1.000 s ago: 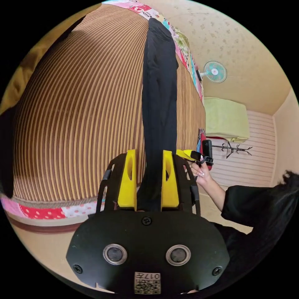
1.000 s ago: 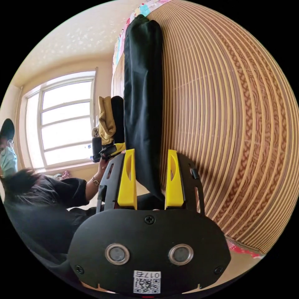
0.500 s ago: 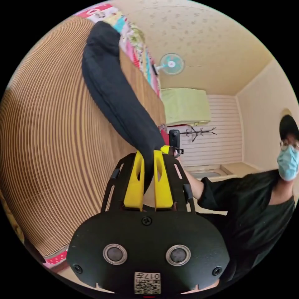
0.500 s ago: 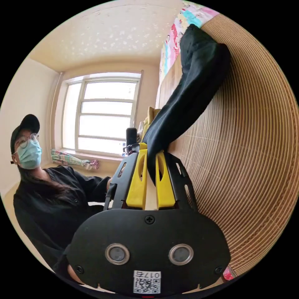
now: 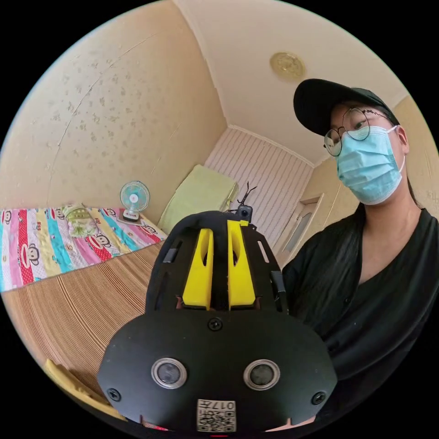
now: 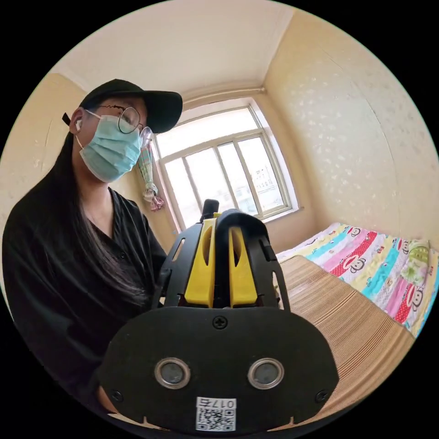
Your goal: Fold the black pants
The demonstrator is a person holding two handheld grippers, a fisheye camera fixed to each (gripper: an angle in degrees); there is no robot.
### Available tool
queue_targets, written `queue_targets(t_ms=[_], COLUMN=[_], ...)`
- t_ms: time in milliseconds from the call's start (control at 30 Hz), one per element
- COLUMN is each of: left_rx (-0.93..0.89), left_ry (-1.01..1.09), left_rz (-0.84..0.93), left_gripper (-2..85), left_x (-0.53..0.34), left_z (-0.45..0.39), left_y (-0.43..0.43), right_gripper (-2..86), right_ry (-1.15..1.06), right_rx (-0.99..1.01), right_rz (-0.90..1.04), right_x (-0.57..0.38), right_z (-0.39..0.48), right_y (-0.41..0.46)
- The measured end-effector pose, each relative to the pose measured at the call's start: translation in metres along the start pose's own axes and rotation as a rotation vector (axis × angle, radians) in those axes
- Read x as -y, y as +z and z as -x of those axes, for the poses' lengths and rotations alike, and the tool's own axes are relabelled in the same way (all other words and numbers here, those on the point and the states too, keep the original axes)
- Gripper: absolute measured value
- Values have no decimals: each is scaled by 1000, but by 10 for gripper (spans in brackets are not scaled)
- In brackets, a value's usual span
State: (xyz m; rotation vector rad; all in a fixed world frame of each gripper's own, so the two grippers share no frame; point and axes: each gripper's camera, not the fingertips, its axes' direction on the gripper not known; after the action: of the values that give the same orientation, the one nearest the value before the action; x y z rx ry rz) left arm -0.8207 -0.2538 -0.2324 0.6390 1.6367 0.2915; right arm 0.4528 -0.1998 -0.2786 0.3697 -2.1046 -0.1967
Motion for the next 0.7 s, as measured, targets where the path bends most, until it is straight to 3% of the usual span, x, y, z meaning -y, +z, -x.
queue_targets(t_ms=[233, 400, 500, 700], left_rx=[292, 457, 495, 559], left_ry=[-115, -154, -222, -587], left_rz=[168, 344, 448, 836], left_gripper=[59, 60, 65, 87], left_x=[5, -18, -79, -281], left_z=[88, 143, 172, 224], left_y=[76, 122, 149, 216], right_gripper=[8, 18, 32, 73], right_ry=[229, 238, 391, 866], right_rx=[-220, -365, -351, -218], right_rz=[261, 431, 531, 898], right_x=[-1, -38, -119, -341], right_z=[-136, -176, -204, -242], right_y=[67, 130, 167, 238])
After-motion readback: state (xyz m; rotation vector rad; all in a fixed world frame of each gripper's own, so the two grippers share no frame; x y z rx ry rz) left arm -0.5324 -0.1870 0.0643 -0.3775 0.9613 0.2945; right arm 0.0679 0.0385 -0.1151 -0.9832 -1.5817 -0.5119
